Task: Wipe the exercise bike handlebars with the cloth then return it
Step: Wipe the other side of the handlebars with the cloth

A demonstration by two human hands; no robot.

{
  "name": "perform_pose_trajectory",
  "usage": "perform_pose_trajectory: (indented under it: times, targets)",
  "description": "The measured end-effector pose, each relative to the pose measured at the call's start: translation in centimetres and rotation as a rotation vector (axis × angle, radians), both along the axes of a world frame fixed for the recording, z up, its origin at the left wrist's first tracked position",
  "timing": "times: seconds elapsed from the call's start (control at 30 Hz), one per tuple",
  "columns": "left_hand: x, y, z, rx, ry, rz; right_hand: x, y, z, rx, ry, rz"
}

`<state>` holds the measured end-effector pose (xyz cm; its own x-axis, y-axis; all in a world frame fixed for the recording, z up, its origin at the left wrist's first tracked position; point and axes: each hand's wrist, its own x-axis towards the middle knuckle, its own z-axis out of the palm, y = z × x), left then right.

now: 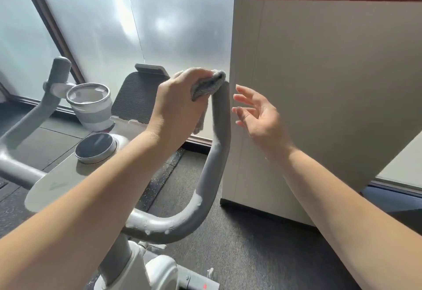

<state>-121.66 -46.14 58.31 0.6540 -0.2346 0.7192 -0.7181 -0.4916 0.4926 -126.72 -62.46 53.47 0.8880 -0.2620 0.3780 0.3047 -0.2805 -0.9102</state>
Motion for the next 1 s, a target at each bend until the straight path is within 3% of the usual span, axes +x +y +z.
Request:
perform_pose_trajectory:
  times: [0.2, 0.3, 0.7, 1.0]
  targets:
    - [-1.5, 0.5, -1.6, 0.153, -0.13, -0.161, 1.1, -0.3, 0.3, -0.015, -0.025, 0.077]
    - [-1.7, 0.5, -2.1, 0.203, -0.072, -0.158, 1.3, -0.1, 0.2, 0.052, -0.049, 0.087]
    - [-1.5, -1.6, -0.8, -0.203, -0.005, 0.017, 1.3, -0.2, -0.2, 0.101, -0.052, 0.145]
    - [-4.3, -1.1, -2.6, 0.142, -0.158, -0.043, 1.5, -0.4, -0.5, 0.104, -0.05, 0.185]
